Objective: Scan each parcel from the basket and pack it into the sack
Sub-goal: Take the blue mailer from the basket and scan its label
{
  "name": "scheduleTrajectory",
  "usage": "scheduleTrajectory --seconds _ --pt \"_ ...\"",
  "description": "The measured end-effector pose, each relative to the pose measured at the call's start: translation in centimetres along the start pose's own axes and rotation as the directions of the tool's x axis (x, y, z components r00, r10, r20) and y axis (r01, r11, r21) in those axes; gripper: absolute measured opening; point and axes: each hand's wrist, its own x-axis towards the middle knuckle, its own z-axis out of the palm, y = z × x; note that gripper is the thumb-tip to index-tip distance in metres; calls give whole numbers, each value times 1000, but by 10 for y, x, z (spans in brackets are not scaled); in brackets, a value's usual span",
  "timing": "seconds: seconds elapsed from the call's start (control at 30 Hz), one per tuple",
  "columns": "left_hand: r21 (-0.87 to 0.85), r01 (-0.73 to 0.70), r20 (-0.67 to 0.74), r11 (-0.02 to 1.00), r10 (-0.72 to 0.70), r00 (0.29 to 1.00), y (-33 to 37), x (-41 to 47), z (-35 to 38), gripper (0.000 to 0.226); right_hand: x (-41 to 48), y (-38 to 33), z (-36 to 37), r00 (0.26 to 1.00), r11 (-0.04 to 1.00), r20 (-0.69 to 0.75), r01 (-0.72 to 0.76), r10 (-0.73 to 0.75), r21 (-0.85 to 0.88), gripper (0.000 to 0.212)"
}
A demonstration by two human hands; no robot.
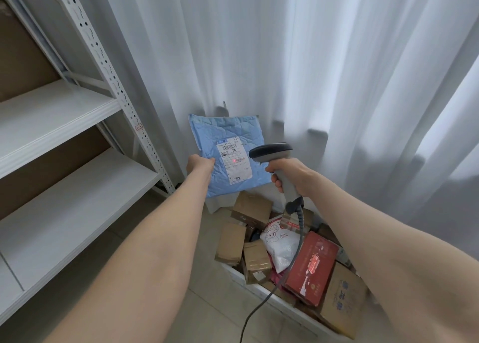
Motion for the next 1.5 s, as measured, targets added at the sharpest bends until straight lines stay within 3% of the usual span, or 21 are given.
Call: scheduleTrajectory --seconds 0.6,1.0,1.5 --pt "-19 3 1 1000 -3 1000 -4 28 -27 37 -2 -19 37 999 999 35 -8 9 -44 8" --pt "-31 6 17 999 -5 1000 -2 38 -34 35 -1 -29 50 998 999 46 33 -32 -18 11" --pt "-42 22 67 999 -20 998 6 36 -44 36 2 -43 65 998 998 -14 60 -60 12 5"
